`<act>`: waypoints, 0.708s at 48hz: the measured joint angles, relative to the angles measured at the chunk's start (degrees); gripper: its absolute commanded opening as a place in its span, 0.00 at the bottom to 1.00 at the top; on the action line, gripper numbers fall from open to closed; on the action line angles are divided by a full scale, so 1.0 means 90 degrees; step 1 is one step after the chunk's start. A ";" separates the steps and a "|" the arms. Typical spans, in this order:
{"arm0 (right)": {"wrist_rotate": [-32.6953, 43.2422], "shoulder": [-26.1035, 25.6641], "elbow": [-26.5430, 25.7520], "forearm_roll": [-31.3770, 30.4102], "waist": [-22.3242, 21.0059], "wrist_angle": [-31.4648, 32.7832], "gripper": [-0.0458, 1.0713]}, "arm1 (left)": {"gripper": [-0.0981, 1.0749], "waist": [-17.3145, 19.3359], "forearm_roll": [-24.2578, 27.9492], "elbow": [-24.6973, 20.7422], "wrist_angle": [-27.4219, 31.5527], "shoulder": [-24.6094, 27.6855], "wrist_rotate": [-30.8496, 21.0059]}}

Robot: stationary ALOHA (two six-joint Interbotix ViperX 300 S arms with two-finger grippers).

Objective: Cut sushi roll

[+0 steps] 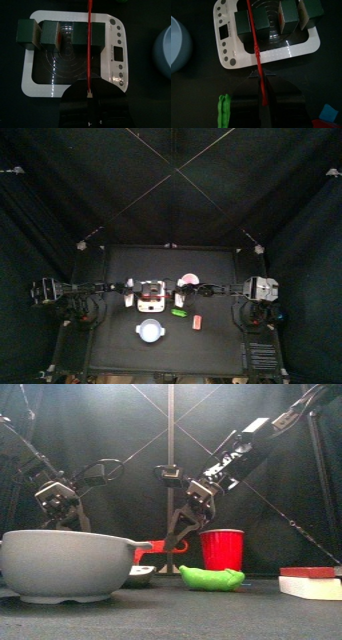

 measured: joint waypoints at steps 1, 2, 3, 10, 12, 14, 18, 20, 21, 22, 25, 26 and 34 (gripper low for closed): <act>0.0000 0.0020 0.0000 0.0000 0.0000 0.0000 0.27 | 0.36 0.0000 0.0000 0.0000 -0.0010 0.0020 0.0010; 0.0000 0.0029 -0.0010 0.0000 0.0000 0.0000 0.27 | 0.36 0.0000 0.0010 0.0000 -0.0010 0.0029 0.0010; 0.0000 0.0039 0.0000 0.0000 0.0010 0.0000 0.27 | 0.36 0.0000 0.0000 -0.0010 0.0000 0.0049 0.0010; 0.0000 0.0068 -0.0010 0.0000 0.0010 0.0000 0.27 | 0.36 0.0010 0.0000 -0.0039 0.0000 0.0117 0.0000; 0.0000 0.0068 -0.0010 0.0000 0.0010 0.0000 0.27 | 0.36 0.0000 0.0000 -0.0049 0.0000 0.0137 0.0000; 0.0000 0.0068 -0.0010 0.0000 0.0010 0.0000 0.27 | 0.36 0.0010 0.0000 -0.0049 -0.0010 0.0146 0.0000; 0.0010 0.0078 -0.0010 0.0000 0.0010 0.0000 0.27 | 0.36 0.0020 0.0000 -0.0059 0.0010 0.0156 0.0010; 0.0000 0.0088 -0.0010 -0.0010 0.0010 0.0000 0.27 | 0.36 0.0020 0.0000 -0.0059 0.0010 0.0146 0.0000; 0.0010 0.0088 -0.0010 0.0000 0.0000 0.0000 0.27 | 0.36 0.0020 0.0000 -0.0059 0.0010 0.0156 0.0000; 0.0010 0.0088 -0.0010 0.0000 0.0000 0.0000 0.27 | 0.36 0.0020 0.0000 -0.0059 0.0010 0.0156 0.0000; 0.0000 0.0078 -0.0010 0.0000 0.0010 0.0000 0.27 | 0.36 0.0010 -0.0010 -0.0059 0.0020 0.0156 0.0000; 0.0010 0.0088 -0.0010 0.0000 0.0010 0.0000 0.27 | 0.36 0.0000 -0.0010 -0.0059 0.0020 0.0156 -0.0010; 0.0000 0.0088 -0.0010 0.0010 0.0068 0.0000 0.27 | 0.36 -0.0068 -0.0068 -0.0059 0.0020 0.0117 0.0000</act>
